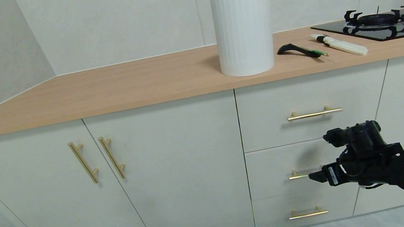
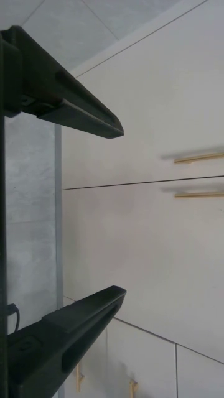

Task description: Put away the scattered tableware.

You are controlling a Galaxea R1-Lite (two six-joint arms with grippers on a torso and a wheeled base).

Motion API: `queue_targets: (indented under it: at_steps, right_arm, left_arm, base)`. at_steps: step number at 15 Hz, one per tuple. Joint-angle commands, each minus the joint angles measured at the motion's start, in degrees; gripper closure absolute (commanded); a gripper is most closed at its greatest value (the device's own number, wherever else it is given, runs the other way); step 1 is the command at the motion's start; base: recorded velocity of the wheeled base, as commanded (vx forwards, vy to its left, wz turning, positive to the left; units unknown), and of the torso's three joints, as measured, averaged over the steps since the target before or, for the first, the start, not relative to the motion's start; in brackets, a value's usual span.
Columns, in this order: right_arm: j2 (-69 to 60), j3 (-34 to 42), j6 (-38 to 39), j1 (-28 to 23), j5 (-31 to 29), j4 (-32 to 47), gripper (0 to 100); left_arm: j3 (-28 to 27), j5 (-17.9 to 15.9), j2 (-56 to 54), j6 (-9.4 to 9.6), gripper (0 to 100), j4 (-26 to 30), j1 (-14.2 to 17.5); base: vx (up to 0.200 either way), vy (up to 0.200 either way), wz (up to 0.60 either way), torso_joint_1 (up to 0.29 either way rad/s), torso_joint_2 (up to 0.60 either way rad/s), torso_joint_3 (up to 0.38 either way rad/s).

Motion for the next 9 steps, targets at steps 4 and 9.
queue_targets:
  at_steps: [4, 9]
  right_arm:
    - [11.7, -2.8, 1.9, -1.3, -5.3, -11.8, 0]
    - [12.8, -3.9, 3.5, -2.1, -5.5, -12.8, 0]
  left_arm:
    - [0.0, 0.0, 0.0, 0.00, 0, 0.0, 0.0]
    - [0.0, 0.0, 0.0, 0.00, 0, 0.0, 0.0]
  base:
    - [0.000, 0.000, 0.00, 0.000, 0.00, 0.000]
    - [0.000, 0.000, 0.00, 0.000, 0.00, 0.000]
